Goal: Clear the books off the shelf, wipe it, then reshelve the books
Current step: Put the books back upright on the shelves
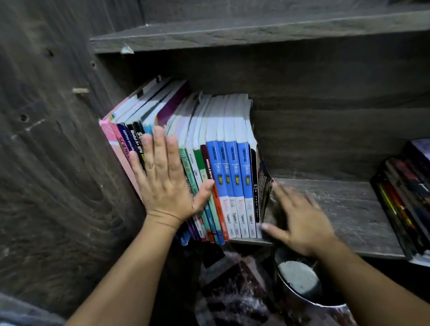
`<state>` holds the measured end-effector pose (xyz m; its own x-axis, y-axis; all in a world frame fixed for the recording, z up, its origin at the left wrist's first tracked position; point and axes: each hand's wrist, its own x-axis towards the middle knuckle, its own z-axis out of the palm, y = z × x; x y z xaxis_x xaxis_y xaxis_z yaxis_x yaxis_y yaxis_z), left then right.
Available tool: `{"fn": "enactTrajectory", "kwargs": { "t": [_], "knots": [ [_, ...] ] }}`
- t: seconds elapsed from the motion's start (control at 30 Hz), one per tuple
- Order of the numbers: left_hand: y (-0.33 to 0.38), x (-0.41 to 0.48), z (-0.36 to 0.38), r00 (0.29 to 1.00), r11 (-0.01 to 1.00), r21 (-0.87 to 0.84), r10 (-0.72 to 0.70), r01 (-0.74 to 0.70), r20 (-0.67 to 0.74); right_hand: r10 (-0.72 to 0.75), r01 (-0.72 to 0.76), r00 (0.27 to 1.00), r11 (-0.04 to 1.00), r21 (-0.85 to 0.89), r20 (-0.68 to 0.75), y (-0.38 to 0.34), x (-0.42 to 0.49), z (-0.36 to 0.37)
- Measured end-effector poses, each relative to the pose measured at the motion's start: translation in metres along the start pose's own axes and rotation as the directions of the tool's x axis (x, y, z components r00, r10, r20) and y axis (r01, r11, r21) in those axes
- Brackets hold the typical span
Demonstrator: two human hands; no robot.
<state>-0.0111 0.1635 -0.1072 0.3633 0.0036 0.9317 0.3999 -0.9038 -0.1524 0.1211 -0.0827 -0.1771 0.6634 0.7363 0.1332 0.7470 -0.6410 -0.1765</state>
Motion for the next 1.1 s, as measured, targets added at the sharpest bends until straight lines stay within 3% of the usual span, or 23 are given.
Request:
{"fn": "enactTrajectory", "kwargs": {
  "t": [0.1,0.17,0.23,0.3,0.47,0.7,0.8,0.9,0.97,1.03,1.1],
  "knots": [
    [0.008,0.005,-0.004,0.995,0.995,-0.054,-0.091,0.089,-0.038,0.179,-0.170,0.980,0.981,-0.096,0.091,0.035,-0.021,0.035],
    [0.026,0.014,-0.007,0.988,0.983,-0.129,-0.140,0.131,-0.060,0.189,-0.181,0.980,0.977,-0.109,0.070,0.040,-0.021,0.042],
    [0.051,0.023,-0.007,0.995,0.983,-0.165,-0.088,0.080,-0.037,0.194,-0.187,0.980,0.975,-0.120,0.049,0.039,-0.019,0.043],
    [0.069,0.025,-0.003,0.999,0.994,-0.095,-0.052,0.053,0.016,0.202,-0.193,0.978,0.972,-0.134,0.056,0.038,-0.018,0.043],
    [0.076,0.021,0.005,0.991,0.991,0.059,-0.120,0.116,0.062,0.215,-0.203,0.974,0.967,-0.151,0.066,0.038,-0.017,0.041],
    [0.063,0.015,-0.002,0.985,0.979,-0.113,-0.171,0.170,0.002,0.223,-0.214,0.968,0.973,-0.088,0.115,0.034,-0.013,0.032],
    [0.040,0.002,-0.008,0.942,0.935,-0.115,-0.335,0.336,0.032,0.202,-0.199,0.972,0.979,-0.030,0.117,0.028,0.003,0.024],
    [0.020,-0.007,-0.005,0.949,0.945,-0.087,-0.313,0.316,0.045,0.195,-0.205,0.977,0.973,0.106,0.091,0.021,0.024,0.026],
    [0.016,-0.009,-0.001,0.963,0.958,-0.098,-0.269,0.270,0.026,0.230,-0.240,0.971,0.911,0.336,0.069,0.012,0.036,0.029],
    [0.014,-0.010,0.000,0.968,0.960,-0.124,-0.252,0.252,0.017,0.314,-0.296,0.946,0.724,0.622,0.085,-0.003,0.047,0.029],
    [0.007,-0.013,-0.002,0.974,0.965,-0.137,-0.224,0.224,0.019,0.361,-0.303,0.925,0.518,0.800,0.116,-0.021,0.055,0.029]
  ]
}}
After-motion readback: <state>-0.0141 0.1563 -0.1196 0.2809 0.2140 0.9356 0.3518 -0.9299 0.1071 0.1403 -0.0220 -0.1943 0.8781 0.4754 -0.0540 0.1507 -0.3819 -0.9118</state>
